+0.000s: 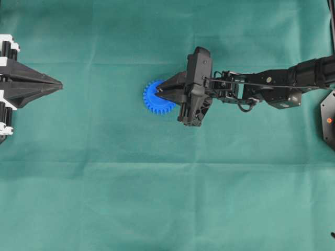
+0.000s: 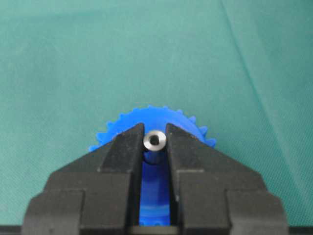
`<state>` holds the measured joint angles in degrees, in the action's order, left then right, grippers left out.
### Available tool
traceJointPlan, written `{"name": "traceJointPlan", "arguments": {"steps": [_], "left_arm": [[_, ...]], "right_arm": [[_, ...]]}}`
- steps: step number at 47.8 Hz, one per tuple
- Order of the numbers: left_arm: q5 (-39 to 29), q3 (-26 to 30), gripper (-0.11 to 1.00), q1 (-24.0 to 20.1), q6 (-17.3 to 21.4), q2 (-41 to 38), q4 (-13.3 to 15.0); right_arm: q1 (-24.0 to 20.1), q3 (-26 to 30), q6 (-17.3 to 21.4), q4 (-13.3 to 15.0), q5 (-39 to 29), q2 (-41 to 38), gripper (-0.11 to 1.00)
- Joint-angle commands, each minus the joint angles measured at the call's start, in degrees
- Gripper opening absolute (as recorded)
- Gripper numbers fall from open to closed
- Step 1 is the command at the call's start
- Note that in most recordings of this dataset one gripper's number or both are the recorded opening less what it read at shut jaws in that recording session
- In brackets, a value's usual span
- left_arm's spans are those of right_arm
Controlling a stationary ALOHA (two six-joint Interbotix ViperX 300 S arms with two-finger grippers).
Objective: Insert the shaft placed at a random location into the center hole of the medium gear at another random location.
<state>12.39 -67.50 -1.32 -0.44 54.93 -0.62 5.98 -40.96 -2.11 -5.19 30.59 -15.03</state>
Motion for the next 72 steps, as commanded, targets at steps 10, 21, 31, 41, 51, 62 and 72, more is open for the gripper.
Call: {"name": "traceJointPlan", "arguments": {"steps": [10,21,31,41,51,62,72], "left_arm": [[0.3,1.2,0.00,-0.1,0.0,-0.4,-0.2],[0.3,1.2,0.00,-0.1,0.0,-0.4,-0.2],[0.3,1.2,0.00,-0.1,0.0,-0.4,-0.2],[0.0,1.3,0.00,-0.1,0.0,-0.4,-0.2],[-0.2,1.2,0.00,-0.1,0.0,-0.4,-0.2],[-0.1,1.3,0.00,-0.1,0.0,-0.4,-0.1],[-0.2,1.3,0.00,-0.1,0.0,-0.4,-0.2]], "right_arm": [[-0.4,1.2,-0.2,0.0,0.5,0.7,0.13],[-0.4,1.1,-0.2,0.0,0.7,0.8,0.13],[-0.4,1.2,-0.2,-0.1,0.6,0.8,0.14],[-0.4,1.2,-0.2,-0.1,0.8,0.9,0.65],[-0.4,1.1,-0.2,-0.1,0.5,3.0,0.86],[-0.4,0.5,-1.1,0.1,-2.7,10.3,0.86],[-0.4,0.1,-1.6,0.4,-7.2,16.3,0.86]]}}
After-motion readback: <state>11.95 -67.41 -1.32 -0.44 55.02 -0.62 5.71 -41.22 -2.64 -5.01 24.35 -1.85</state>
